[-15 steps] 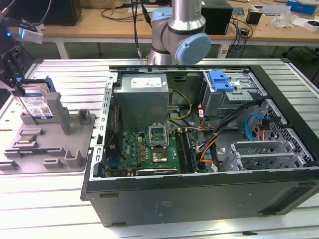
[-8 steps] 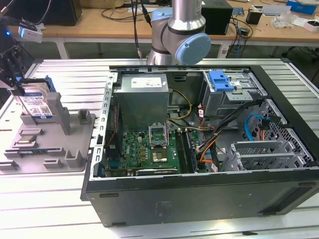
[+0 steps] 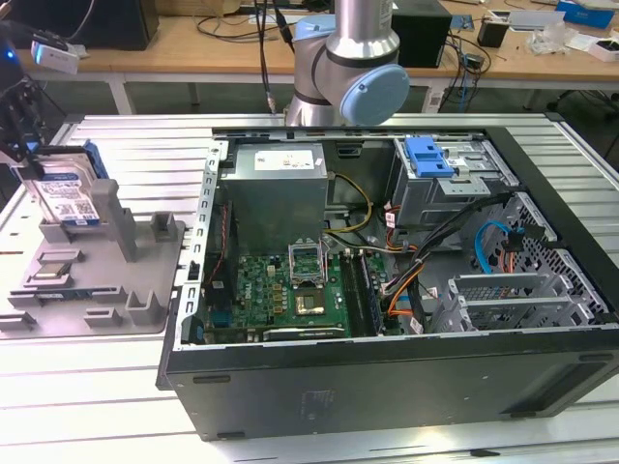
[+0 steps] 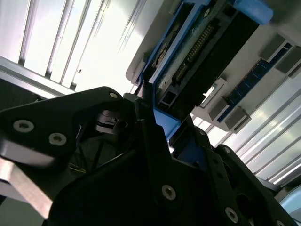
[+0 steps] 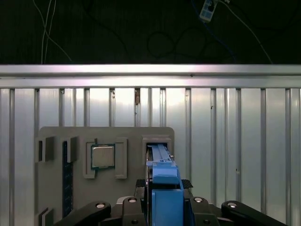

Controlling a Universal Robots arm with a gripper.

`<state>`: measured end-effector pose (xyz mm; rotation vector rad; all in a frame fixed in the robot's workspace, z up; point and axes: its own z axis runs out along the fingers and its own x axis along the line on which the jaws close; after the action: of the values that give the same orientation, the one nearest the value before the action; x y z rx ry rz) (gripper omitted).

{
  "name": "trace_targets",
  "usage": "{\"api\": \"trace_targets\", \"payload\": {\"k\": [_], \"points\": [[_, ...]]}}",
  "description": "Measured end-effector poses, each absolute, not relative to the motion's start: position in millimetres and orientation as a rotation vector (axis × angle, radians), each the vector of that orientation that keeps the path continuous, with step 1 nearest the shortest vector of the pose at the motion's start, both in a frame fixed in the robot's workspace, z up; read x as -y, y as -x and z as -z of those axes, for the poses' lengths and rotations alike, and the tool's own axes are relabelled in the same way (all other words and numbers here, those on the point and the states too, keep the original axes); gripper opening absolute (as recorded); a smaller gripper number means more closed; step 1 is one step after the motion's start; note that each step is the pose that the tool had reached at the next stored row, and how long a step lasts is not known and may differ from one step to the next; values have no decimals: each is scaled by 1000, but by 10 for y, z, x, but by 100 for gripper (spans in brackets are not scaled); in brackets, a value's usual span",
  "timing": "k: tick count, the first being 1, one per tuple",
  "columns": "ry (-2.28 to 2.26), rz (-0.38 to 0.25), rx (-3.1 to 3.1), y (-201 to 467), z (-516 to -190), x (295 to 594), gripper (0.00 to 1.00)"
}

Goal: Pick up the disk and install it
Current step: 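Pick up the disk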

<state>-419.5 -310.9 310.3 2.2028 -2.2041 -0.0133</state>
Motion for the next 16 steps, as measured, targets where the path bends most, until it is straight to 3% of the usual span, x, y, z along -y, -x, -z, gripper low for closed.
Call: {"api": "trace_targets", "payload": {"k": [16], "points": [[-2203,13,2204,4193,-3441,3109,37]]}}
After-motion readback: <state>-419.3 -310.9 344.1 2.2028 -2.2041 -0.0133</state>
